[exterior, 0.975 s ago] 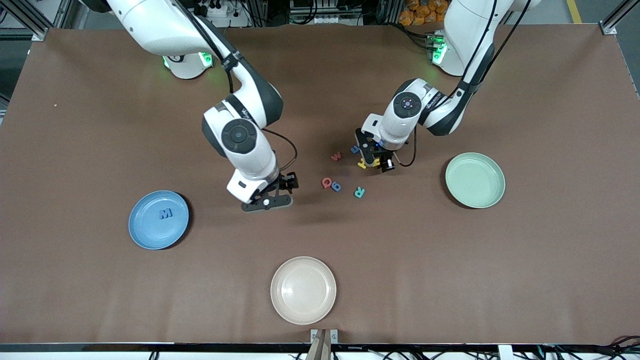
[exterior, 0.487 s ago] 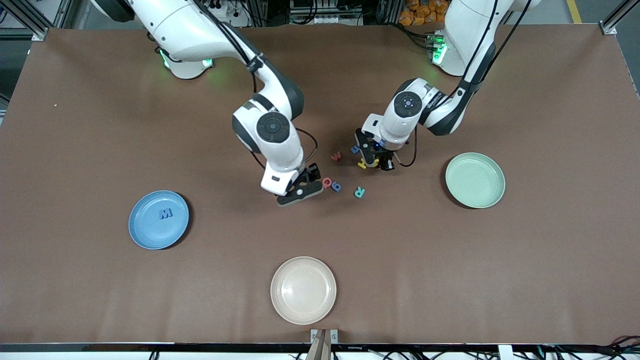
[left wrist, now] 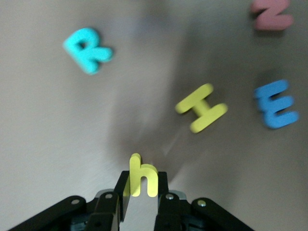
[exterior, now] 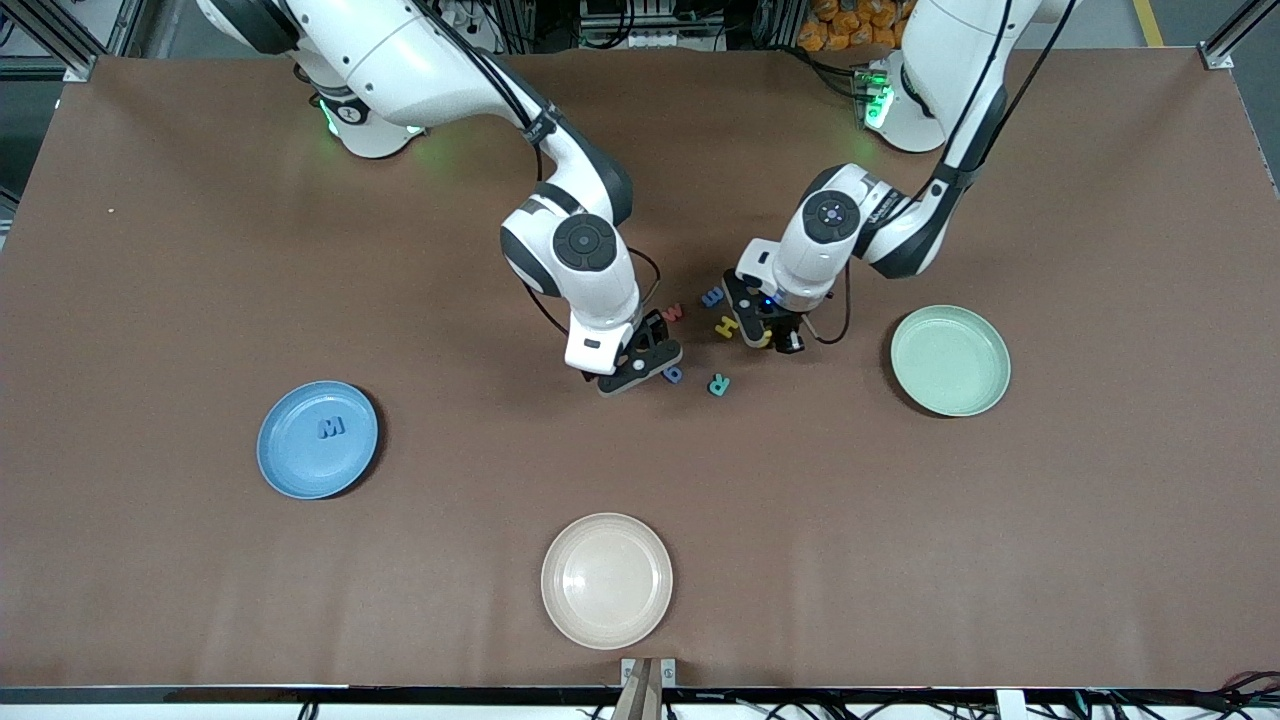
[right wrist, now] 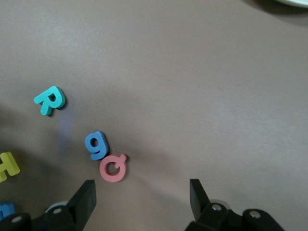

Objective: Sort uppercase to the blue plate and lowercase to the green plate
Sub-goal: 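Grasp the yellow h with the left gripper while the right gripper returns, then drop the h on the green plate while the right gripper reaches the a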

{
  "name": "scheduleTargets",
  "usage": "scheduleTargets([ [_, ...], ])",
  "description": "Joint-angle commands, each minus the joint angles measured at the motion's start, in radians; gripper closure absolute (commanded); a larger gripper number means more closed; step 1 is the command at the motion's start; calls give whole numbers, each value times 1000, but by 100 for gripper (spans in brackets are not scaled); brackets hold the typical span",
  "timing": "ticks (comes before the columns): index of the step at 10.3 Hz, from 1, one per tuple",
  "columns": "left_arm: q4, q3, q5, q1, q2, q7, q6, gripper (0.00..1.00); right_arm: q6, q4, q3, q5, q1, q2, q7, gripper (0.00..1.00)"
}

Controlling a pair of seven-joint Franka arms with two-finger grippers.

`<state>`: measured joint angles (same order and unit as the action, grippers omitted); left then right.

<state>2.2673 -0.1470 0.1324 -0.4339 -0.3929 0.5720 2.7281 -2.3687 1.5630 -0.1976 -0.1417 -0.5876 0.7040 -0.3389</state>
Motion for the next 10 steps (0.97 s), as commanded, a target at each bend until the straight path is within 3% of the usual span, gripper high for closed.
scheduleTargets([
  [1,8,0,35,81,113,14,-111,88,-36,-26,7,-13,-23,41,3,13],
  [6,11,-6,35,366,288,184,-321,89,-69,-26,6,-13,-55,75,-3,20],
  [10,27,-11,20,576,315,327,-360,89,-49,-58,7,-15,-75,107,12,25],
])
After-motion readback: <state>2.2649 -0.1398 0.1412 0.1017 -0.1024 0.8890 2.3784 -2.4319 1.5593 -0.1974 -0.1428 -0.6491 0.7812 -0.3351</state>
